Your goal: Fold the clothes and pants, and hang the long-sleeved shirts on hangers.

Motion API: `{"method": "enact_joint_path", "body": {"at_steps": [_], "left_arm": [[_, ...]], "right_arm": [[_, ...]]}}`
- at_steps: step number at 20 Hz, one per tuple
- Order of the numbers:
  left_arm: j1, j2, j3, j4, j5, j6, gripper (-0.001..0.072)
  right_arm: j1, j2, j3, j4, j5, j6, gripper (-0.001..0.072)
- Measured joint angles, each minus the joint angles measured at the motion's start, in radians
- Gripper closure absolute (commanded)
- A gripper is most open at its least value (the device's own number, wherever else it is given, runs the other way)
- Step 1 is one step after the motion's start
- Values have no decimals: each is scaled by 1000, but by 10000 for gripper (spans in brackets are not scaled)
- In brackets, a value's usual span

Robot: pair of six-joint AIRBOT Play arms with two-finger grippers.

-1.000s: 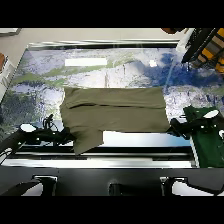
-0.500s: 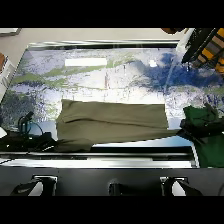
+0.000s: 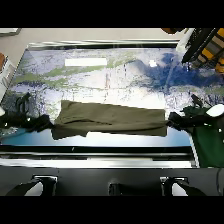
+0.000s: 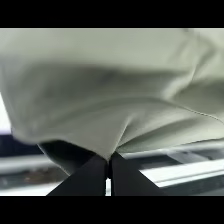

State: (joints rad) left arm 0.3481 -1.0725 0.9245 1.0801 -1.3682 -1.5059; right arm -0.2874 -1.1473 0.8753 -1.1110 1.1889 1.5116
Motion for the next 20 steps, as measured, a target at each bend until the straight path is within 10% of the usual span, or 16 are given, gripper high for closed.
{"method": "enact_joint_path", "body": {"at_steps": [13,17,20], "left_arm": [[-100,-734,691,3,-42,44,678],[-121,-795,738,3,-48,36,265],[-113,-782,771,3,-59,16,249]], "right_arm": [[104,-353,200,-35,-217,42,682],[105,-377,223,-50,-231,83,340],[53,-373,281,-51,-137,96,262]]}}
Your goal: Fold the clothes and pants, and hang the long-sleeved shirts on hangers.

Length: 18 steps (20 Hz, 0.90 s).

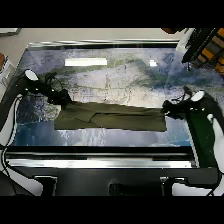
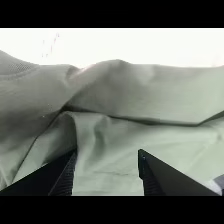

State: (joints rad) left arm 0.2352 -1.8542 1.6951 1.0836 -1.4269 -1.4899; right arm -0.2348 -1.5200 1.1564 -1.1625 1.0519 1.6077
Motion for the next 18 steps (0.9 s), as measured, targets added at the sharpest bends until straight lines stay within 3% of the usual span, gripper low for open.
{"method": "enact_joint_path", "body": {"at_steps": [4,5,6,7,14,16,18], "left_arm": [[21,79,22,27,-21,-30,249],[24,99,24,37,-28,-35,249],[26,118,26,46,-31,-40,249],[27,134,27,54,-31,-50,249],[31,172,29,77,-32,-76,249],[31,174,29,78,-32,-80,249],[31,175,29,79,-29,-80,250]], "right_arm": [[-158,-3,47,82,147,-82,210],[-194,-15,45,126,176,-115,181],[-219,-31,40,168,206,-146,83],[-236,-49,35,206,228,-176,60],[-225,-181,23,363,253,-281,62],[-201,-201,23,388,237,-284,105],[-169,-214,23,386,207,-288,296]]}}
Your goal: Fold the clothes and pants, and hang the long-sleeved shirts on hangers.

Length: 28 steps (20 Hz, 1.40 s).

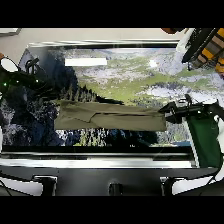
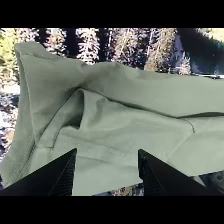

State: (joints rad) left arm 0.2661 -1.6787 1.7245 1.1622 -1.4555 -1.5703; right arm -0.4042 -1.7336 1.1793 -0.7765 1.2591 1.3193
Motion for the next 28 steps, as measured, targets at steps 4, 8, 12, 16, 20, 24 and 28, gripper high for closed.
{"method": "enact_joint_path", "body": {"at_steps": [4,8,12,16,20,24,28], "left_arm": [[-11,-3,0,1,10,-1,650],[-63,-21,-17,0,27,-2,688],[-182,-63,-53,-39,105,-41,688],[-356,-136,-64,-172,235,-69,688],[-543,-208,-66,-319,414,-92,689],[-689,-273,-66,-493,601,-106,689],[-785,-348,-39,-663,732,-106,690]], "right_arm": [[60,-5,-2,-29,-45,-3,682],[77,59,40,-110,-48,83,683],[82,142,179,-245,71,237,683],[83,220,333,-340,220,384,683],[83,302,434,-378,319,487,683],[83,386,475,-388,369,553,683],[83,447,486,-368,384,592,683]]}}
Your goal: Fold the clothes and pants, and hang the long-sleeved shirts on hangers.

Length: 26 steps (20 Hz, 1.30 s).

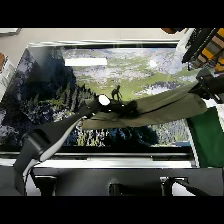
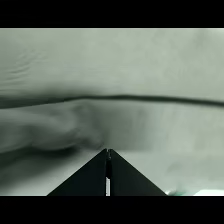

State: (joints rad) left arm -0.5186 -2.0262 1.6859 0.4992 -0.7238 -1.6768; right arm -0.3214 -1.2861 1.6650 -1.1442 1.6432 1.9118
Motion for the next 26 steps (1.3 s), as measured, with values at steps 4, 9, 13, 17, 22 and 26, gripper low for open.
{"method": "enact_joint_path", "body": {"at_steps": [4,9,13,17,22,26], "left_arm": [[-79,-107,119,-98,51,-31,690],[-108,-169,221,-105,-6,-63,691],[-31,-85,240,49,-185,-73,691],[104,106,246,313,-446,-99,689],[304,385,247,602,-774,-122,688],[436,537,247,694,-914,-130,688]], "right_arm": [[0,39,3,38,7,27,683],[0,59,3,52,11,38,683],[1,62,3,63,-25,43,683],[68,58,2,88,-81,76,683],[338,10,2,50,-225,198,683],[594,-85,1,-34,-363,338,683]]}}
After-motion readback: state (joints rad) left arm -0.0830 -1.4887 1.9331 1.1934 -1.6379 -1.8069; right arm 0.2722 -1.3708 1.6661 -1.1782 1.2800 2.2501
